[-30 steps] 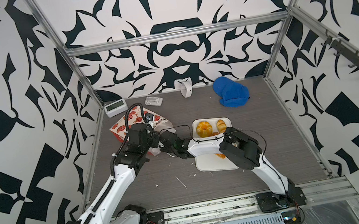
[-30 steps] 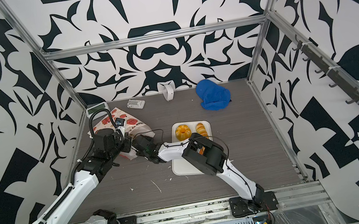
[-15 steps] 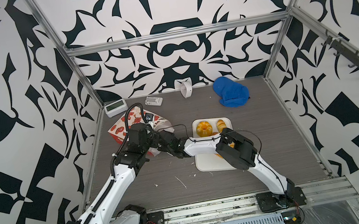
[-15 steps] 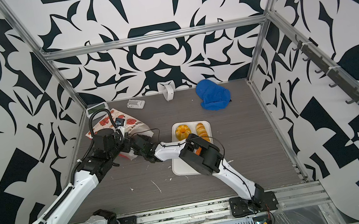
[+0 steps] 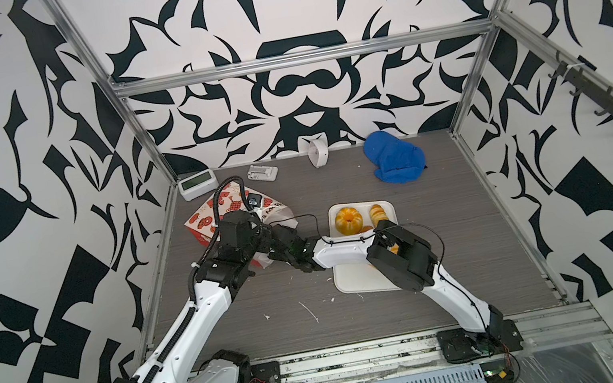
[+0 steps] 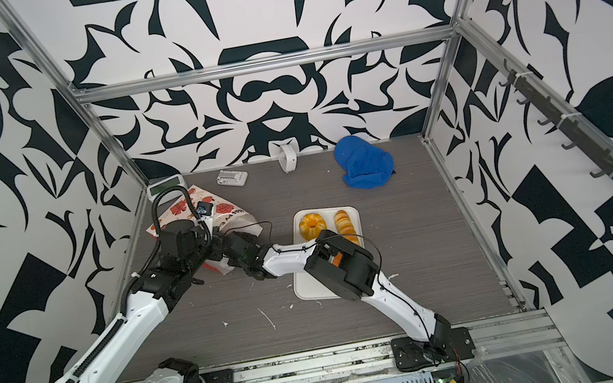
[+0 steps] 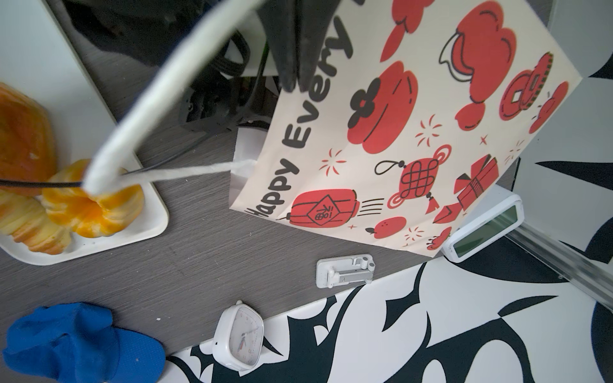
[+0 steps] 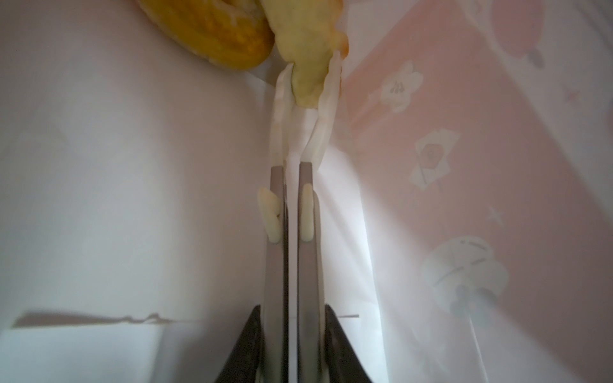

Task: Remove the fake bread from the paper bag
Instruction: 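Pull the pale pastry out of the bag with the right gripper's tongs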

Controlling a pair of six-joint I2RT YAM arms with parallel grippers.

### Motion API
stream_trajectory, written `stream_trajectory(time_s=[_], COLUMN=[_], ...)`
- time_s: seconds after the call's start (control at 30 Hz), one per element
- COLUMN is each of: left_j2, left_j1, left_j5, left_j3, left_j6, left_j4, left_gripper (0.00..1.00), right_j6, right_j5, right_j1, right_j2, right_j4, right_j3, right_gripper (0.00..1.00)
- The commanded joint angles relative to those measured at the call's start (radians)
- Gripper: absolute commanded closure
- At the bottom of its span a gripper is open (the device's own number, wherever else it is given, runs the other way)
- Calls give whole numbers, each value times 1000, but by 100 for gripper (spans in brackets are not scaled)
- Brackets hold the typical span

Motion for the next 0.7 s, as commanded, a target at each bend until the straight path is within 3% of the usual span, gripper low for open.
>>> stream_trajectory(time_s=[0.0, 0.27, 0.67], left_j2=[-17, -1, 12], left_j1=[-1, 0, 0], left_j5=[5, -23, -51], left_j3=[-5, -4, -16], left_j6=[-17, -32, -57], left_j4=[5, 24, 73], left_gripper=[97, 98, 97], right_j6=[28, 30, 70], right_j5=[12, -12, -73], right_j1=[4, 4, 2], right_j2=[-49, -124, -249], right_j4=[70, 46, -117], right_j3=[11, -79, -149], right_gripper=[88, 96, 100])
